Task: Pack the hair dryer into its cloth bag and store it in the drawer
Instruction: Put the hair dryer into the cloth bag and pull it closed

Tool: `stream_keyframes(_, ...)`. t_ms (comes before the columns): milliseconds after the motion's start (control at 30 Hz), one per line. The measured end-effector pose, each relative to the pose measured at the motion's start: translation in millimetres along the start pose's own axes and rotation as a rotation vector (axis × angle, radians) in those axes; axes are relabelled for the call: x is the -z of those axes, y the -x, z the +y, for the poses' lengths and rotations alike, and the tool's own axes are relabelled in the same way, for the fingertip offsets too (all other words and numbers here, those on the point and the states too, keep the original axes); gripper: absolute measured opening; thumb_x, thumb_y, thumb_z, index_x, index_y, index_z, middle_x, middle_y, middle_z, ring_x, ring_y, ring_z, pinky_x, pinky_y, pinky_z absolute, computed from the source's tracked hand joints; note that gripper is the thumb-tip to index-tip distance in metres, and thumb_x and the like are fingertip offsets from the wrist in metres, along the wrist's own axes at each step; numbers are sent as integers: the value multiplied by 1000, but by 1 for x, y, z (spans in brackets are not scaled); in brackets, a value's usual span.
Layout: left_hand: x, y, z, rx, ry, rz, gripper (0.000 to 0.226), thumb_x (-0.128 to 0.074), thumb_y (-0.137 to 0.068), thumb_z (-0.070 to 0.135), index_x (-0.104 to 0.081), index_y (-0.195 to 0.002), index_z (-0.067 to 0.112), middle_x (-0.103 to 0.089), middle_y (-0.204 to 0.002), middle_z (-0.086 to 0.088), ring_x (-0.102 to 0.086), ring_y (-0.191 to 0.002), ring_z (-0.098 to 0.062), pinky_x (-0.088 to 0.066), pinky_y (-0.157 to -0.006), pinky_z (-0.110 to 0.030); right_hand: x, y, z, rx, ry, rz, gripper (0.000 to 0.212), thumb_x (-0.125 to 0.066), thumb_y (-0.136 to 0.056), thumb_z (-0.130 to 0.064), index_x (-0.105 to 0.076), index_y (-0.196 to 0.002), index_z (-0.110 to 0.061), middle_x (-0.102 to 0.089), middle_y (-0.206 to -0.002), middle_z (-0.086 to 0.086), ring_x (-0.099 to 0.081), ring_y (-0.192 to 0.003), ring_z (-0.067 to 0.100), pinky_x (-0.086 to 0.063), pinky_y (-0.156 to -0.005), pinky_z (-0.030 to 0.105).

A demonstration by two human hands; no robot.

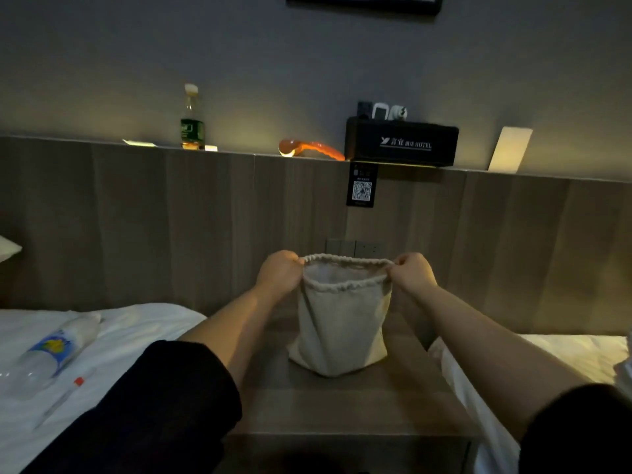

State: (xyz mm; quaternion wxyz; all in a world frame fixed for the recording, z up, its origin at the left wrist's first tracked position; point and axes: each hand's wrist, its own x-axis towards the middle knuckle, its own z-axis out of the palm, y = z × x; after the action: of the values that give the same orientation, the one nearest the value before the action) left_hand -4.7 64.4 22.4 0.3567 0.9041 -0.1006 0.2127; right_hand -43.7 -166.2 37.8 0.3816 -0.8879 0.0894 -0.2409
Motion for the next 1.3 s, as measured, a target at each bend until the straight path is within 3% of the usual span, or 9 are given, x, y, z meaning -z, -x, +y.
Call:
stream_keyframes(200, 17, -31, 16, 241, 459, 121, 39, -43, -92, 17, -58, -60, 2, -64, -66, -26, -63, -60, -36, -57, -68, -47, 36, -29, -32, 69, 133, 48, 22, -61, -80, -16, -68, -69, 1, -57, -65, 9, -53, -58, 22, -38, -48, 26)
stream_keyframes(500, 21, -24, 30, 400, 796, -46, 36, -28, -88, 1, -40, -55, 7, -45, -39, -10, -40, -23, -14, -34, -38, -16, 45, -35, -12, -118, -173, 24, 19, -61, -85, -5, -69, -89, 11, -55, -57, 9, -49, -46, 19, -45, -48, 28)
stream_keyframes(700, 25, -20, 24, 511, 945, 77, 35, -24, -98, 10, -43, -71, 0, -60, -55, -14, -57, -29, -13, -44, -34, -20, 60, -29, 8, -213, -290, 420, 20, -59, -85, -9, -73, -95, 1, -71, -95, 20, -65, -85, 33, -48, -72, 32)
stream_keyframes(767, 22, -13, 23, 529, 1115, 114, 28, -24, -97, 10, -45, -86, -5, -64, -78, -20, -70, -56, -21, -53, -50, -28, 55, -26, 17, -244, -287, 482, 21, -56, -86, -10, -72, -97, -1, -71, -100, 21, -64, -95, 37, -51, -83, 37)
stream_keyframes(900, 25, 3, 37, 501, 1330, 54, 27, -25, -96, 6, -43, -75, 3, -58, -116, -30, -59, -111, -42, -49, -86, -43, 42, -19, 24, -135, -165, 338, 20, -52, -90, -13, -69, -101, -7, -69, -99, 16, -65, -91, 32, -55, -82, 48)
stream_keyframes(1067, 27, 9, 50, 486, 1378, -34, 27, -28, -93, 4, -36, -68, 9, -59, -113, -32, -61, -106, -41, -58, -64, -35, 38, -3, 7, 330, 346, 137, 44, -44, -92, -41, -51, -129, -18, -46, -138, 13, -39, -129, 32, -30, -109, 51)
stream_keyframes(1167, 25, 14, 52, 466, 1393, -101, 28, -29, -92, 7, -34, -65, 11, -60, -101, -28, -69, -75, -34, -57, -51, -28, 29, 2, -8, 489, 564, -91, 64, -53, -82, -47, -36, -141, -27, -29, -152, 8, -18, -143, 28, -7, -115, 54)
stream_keyframes(1233, 25, 14, 48, 477, 1362, -120, 29, -30, -92, 9, -35, -63, 12, -64, -92, -25, -70, -55, -26, -56, -51, -27, 25, 3, -16, 465, 643, -245, 49, -56, -82, -41, -50, -127, -23, -52, -133, 7, -38, -131, 28, -16, -112, 55)
stream_keyframes(1300, 24, 12, 41, 521, 1215, -106, 31, -30, -90, 11, -38, -60, 10, -68, -69, -19, -68, -47, -23, -55, -50, -27, 22, 5, -21, 423, 656, -316, 15, -58, -83, -34, -59, -81, -20, -60, -83, 1, -56, -94, 28, -40, -92, 45)
